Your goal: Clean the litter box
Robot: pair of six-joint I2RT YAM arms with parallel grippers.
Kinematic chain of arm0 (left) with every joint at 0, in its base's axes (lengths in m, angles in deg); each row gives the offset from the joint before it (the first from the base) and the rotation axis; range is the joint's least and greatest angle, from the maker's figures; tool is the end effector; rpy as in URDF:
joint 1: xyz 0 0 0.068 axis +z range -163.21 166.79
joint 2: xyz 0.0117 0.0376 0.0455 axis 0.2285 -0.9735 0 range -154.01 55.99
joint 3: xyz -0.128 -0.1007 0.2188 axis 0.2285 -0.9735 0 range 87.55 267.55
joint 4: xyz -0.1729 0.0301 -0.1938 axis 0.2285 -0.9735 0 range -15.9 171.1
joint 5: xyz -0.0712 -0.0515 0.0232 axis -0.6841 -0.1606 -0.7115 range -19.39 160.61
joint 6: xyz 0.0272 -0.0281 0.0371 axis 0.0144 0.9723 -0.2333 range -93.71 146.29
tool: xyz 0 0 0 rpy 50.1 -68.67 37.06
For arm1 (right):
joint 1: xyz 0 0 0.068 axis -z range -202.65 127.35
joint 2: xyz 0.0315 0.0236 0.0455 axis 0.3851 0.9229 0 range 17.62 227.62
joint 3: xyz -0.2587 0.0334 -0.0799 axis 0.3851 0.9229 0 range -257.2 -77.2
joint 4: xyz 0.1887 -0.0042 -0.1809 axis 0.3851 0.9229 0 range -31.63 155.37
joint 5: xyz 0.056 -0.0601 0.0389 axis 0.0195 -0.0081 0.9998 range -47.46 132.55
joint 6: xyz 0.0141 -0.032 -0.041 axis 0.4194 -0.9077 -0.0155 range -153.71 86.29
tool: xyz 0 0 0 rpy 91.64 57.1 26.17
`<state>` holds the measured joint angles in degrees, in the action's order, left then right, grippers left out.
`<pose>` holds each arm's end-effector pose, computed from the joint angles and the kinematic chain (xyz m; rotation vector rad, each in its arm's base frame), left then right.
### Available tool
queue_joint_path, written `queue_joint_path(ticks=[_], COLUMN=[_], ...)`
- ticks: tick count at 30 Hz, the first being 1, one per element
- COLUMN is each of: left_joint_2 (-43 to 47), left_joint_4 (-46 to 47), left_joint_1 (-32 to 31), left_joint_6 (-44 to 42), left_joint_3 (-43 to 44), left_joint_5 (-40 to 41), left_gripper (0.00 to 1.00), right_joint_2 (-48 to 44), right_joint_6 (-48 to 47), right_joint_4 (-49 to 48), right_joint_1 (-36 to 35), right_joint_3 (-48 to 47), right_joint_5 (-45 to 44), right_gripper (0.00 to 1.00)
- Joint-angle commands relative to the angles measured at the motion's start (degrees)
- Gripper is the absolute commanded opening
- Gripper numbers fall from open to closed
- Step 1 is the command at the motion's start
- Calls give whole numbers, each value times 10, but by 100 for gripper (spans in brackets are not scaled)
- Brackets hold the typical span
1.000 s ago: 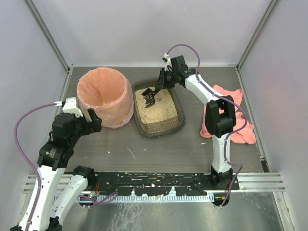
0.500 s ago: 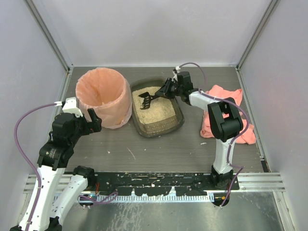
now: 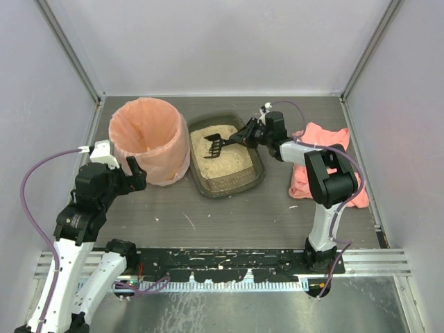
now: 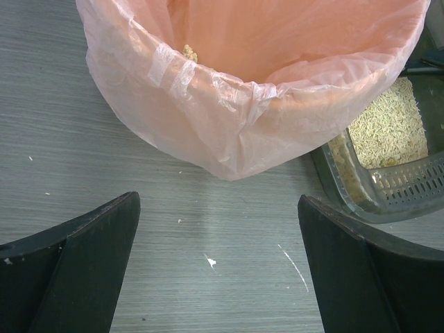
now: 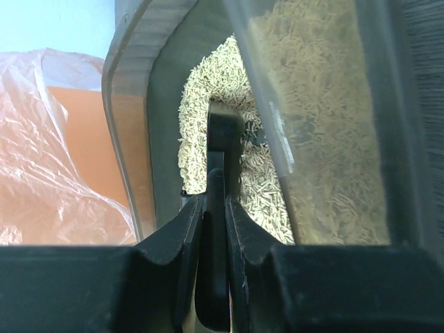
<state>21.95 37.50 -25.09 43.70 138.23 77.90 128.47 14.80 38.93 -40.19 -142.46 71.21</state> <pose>0.1147 -0.0194 0.3393 -0.1780 2.0348 -0.1905 0.3979 0.1436 0.1808 0.2461 2.1801 1.1997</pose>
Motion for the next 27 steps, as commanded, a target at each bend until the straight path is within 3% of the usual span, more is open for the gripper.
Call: queue_joint_path(ticks=[1, 12, 27], left_joint_2=[2, 1, 2], left_joint_4=[16, 17, 16], left_joint_1=[3, 3, 3], left_joint_6=[2, 2, 3], left_joint_3=[8, 8, 8], left_joint_5=[4, 3, 4], left_gripper=[98, 98, 98], right_joint_2=[-50, -95, -140], right_joint_6=[8, 55, 202], right_joint_4=[-31, -96, -263], right_joint_1=[20, 67, 134], right_joint_3=[14, 68, 177], right_joint_5=[14, 58, 155], right_gripper=[1, 1, 1])
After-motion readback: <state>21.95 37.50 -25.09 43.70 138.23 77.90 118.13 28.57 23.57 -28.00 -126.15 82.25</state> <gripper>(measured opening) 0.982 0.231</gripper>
